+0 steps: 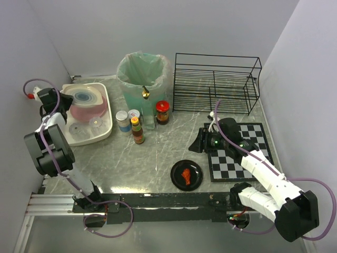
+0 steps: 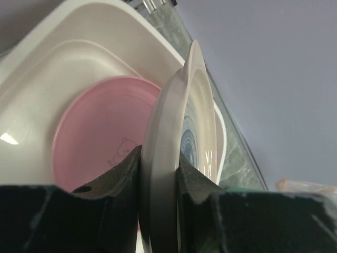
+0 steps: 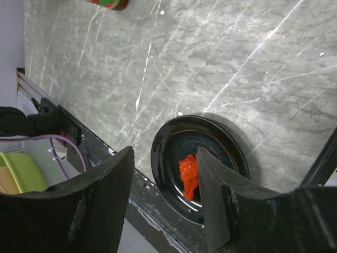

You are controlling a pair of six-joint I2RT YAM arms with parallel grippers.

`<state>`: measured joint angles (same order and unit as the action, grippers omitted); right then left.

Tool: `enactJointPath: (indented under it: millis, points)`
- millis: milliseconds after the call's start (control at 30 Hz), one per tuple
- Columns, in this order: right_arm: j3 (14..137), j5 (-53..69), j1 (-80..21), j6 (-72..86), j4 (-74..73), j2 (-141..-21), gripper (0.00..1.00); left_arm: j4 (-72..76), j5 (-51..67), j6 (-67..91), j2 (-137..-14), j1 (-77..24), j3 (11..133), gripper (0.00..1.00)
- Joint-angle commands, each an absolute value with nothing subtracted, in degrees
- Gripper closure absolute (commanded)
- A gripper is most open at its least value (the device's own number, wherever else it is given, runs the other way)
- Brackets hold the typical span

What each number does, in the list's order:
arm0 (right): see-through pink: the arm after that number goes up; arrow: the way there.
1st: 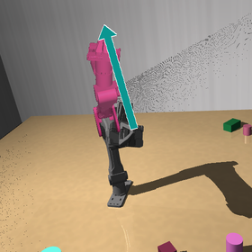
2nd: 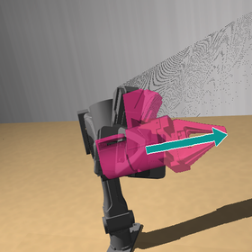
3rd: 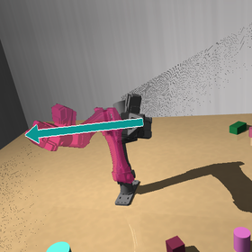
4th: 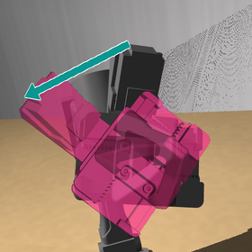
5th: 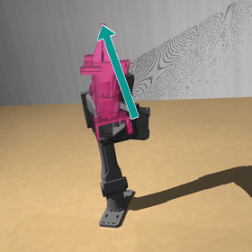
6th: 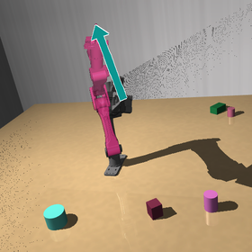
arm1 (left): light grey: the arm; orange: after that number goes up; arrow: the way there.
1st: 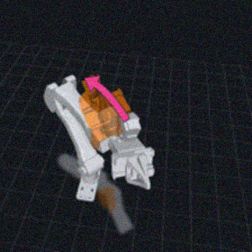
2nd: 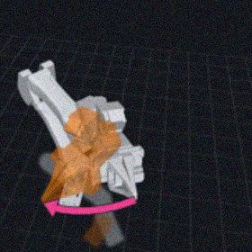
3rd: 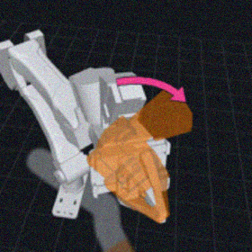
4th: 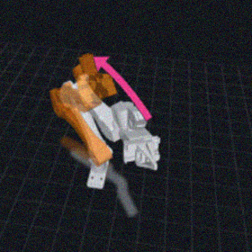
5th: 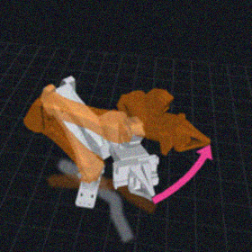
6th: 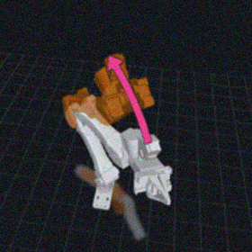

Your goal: Clear the kitchen counter

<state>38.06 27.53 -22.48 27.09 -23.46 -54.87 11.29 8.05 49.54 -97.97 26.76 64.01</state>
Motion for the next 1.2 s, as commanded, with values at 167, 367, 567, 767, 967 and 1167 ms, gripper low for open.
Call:
enactJointPath:
  millis: [167, 367, 567, 767, 967, 1167]
  points:
    - [39.37, 26.54, -22.15, 24.79, -23.29, -55.11, 0.42, 16.88, 0.45, 47.02, -99.58, 22.94, 70.48, 0.99]
    - [39.46, 27.16, -22.15, 24.7, -23.12, -55.9, 0.42, 16.26, 0.26, 45.53, -101.77, 22.41, 72.24, 0.99]
    - [40.17, 27.34, -22.06, 24.52, -23.47, -56.08, 0.42, 16.35, 0.18, 44.74, -104.5, 22.33, 73.21, 0.99]
    - [40.17, 26.81, -22.15, 24.52, -23.82, -55.99, 0.42, 17.22, 0.18, 44.03, -106.17, 22.24, 73.22, 0.99]
    - [40.25, 27.24, -22.15, 24.87, -23.56, -56.42, 0.42, 13.98, 0.18, 40.17, -106.96, 21.63, 75.67, 0.91]
    - [40.52, 27.42, -22.15, 24.96, -23.47, -56.6, 0.42, 9.42, -5.0, 34.37, -107.66, 19.69, 78.39, 0.47]
